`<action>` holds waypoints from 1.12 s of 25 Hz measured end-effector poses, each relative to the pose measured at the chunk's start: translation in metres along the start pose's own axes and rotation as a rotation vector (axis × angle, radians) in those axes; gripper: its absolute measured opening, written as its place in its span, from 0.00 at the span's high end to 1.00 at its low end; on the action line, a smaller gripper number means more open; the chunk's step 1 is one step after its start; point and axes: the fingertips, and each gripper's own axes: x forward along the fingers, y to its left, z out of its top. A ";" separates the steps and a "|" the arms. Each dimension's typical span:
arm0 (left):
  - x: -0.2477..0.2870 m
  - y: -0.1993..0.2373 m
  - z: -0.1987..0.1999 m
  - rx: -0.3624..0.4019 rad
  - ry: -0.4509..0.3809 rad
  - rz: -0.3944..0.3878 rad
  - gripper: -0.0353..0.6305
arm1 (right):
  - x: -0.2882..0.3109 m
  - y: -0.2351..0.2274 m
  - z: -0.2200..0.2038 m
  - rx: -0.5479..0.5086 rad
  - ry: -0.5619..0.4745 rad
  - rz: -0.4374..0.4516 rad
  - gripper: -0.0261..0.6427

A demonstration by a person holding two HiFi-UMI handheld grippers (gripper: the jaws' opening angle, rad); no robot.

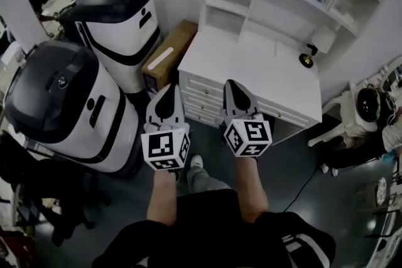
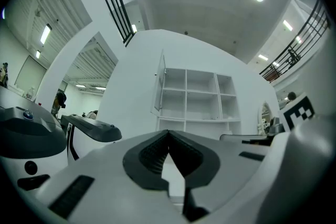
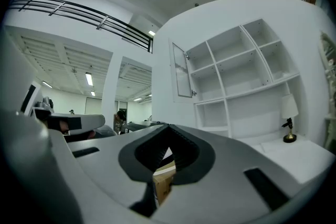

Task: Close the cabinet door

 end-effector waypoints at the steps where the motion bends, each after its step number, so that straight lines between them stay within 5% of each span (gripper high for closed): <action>1: 0.010 -0.001 0.000 0.003 -0.001 -0.003 0.93 | 0.006 -0.011 0.003 0.002 -0.005 -0.013 0.94; 6: 0.054 -0.008 0.006 0.026 -0.008 -0.028 0.93 | 0.035 -0.050 0.018 0.019 -0.032 -0.048 0.94; 18: 0.158 -0.012 0.036 0.124 -0.040 -0.032 0.93 | 0.137 -0.094 0.050 0.099 -0.134 0.042 0.94; 28: 0.217 -0.009 0.036 0.126 -0.090 -0.036 0.93 | 0.177 -0.100 0.063 0.005 -0.165 0.095 0.94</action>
